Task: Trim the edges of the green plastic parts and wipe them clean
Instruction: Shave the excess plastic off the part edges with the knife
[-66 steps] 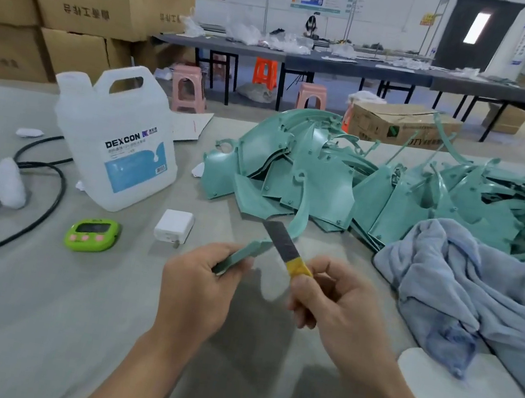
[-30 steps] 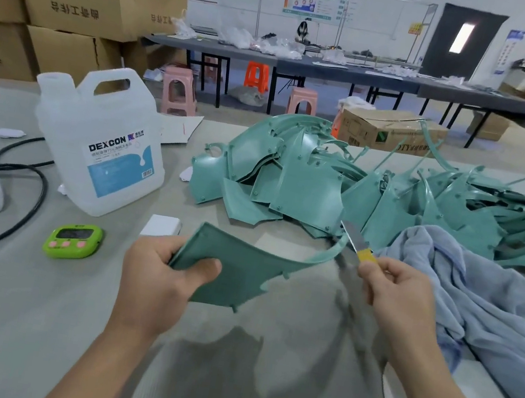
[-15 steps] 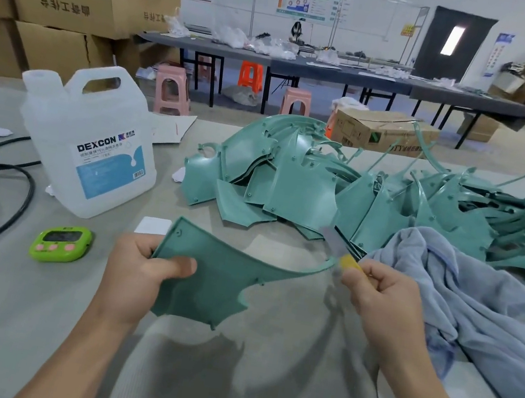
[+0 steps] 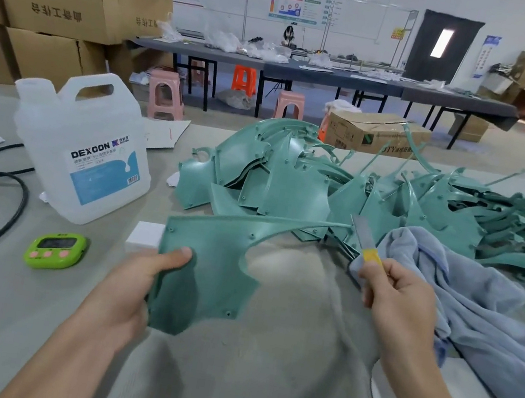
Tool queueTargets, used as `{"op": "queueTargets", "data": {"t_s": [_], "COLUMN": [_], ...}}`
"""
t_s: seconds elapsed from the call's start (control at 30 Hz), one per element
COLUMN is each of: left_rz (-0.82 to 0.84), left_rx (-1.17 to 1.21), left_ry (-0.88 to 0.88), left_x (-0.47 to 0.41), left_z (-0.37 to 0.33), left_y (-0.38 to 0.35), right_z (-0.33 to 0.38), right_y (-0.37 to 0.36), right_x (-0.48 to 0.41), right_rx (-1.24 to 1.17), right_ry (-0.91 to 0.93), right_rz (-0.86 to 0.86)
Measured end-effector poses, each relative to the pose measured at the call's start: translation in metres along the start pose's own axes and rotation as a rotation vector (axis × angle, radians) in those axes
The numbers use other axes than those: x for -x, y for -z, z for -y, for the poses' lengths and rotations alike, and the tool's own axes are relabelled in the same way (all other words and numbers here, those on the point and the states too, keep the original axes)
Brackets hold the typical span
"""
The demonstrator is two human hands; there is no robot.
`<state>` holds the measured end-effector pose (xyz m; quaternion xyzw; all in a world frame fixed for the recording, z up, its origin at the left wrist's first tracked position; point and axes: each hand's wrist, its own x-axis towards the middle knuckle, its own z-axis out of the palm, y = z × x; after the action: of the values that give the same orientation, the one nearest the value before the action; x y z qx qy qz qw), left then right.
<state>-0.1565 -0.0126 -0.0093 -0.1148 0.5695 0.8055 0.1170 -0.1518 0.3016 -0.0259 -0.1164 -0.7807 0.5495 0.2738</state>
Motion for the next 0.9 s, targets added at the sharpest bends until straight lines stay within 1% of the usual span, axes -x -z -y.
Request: {"op": "queueTargets", "data": {"t_s": [0.07, 0.13, 0.2, 0.27, 0.4, 0.53, 0.63, 0.77, 0.83, 0.9], "left_rz": [0.071, 0.105, 0.111, 0.120, 0.109, 0.101, 0.138, 0.150, 0.160, 0.175], "left_rx": [0.067, 0.102, 0.110, 0.127, 0.218, 0.284, 0.305, 0.311, 0.321, 0.341], "left_ry": [0.106, 0.132, 0.141, 0.163, 0.221, 0.279, 0.295, 0.316, 0.368, 0.435], "left_x": [0.003, 0.004, 0.004, 0.005, 0.006, 0.007, 0.008, 0.009, 0.011, 0.014], "left_z": [0.002, 0.006, 0.009, 0.011, 0.015, 0.018, 0.020, 0.024, 0.023, 0.021], "left_y": [-0.007, -0.013, -0.018, -0.023, -0.028, -0.037, -0.044, -0.050, -0.053, -0.054], "right_z": [0.006, 0.008, 0.008, 0.007, 0.007, 0.009, 0.014, 0.018, 0.020, 0.020], "right_y": [-0.006, -0.009, -0.010, -0.010, -0.010, -0.018, -0.025, -0.034, -0.036, -0.033], "right_x": [0.008, 0.012, 0.013, 0.014, 0.018, 0.025, 0.035, 0.045, 0.046, 0.044], "right_rx": [-0.120, -0.160, -0.158, -0.105, 0.099, 0.188, 0.259, 0.215, 0.198, 0.179], "right_ry": [0.056, 0.089, 0.085, 0.086, 0.096, 0.142, 0.290, 0.440, 0.475, 0.490], "right_rz": [-0.016, -0.064, -0.122, -0.168, -0.225, -0.166, -0.089, 0.042, 0.107, 0.116]}}
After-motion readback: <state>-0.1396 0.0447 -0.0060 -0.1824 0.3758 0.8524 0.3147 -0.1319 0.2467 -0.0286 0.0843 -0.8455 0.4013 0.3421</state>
